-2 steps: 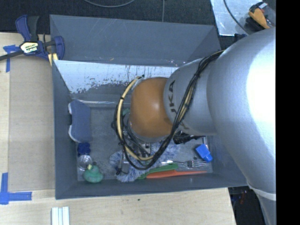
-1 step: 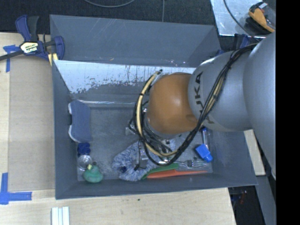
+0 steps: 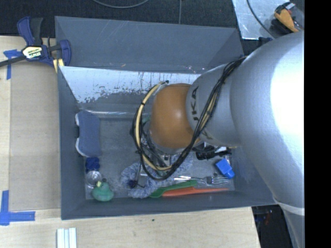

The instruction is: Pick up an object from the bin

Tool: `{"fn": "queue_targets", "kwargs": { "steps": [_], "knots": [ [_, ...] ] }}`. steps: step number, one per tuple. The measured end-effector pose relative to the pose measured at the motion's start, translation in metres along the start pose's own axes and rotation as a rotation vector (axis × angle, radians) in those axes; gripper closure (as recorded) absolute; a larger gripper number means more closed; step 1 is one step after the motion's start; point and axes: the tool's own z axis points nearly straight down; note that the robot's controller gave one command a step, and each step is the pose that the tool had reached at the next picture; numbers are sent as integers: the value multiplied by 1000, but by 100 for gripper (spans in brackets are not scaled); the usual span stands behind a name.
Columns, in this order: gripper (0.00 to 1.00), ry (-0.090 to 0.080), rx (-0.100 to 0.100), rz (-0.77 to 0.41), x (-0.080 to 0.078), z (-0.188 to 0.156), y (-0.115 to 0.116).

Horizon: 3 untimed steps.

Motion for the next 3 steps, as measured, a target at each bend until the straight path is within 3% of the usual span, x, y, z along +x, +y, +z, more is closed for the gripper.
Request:
{"fn": "queue_targets", "kwargs": {
  "steps": [1,2,3],
  "knots": [
    [0,-31,-6,-168,18,-8,-6],
    [100,-16,-7,63,10,-3,-14],
    [100,-16,-7,63,10,-3,-14]
  ]
}}
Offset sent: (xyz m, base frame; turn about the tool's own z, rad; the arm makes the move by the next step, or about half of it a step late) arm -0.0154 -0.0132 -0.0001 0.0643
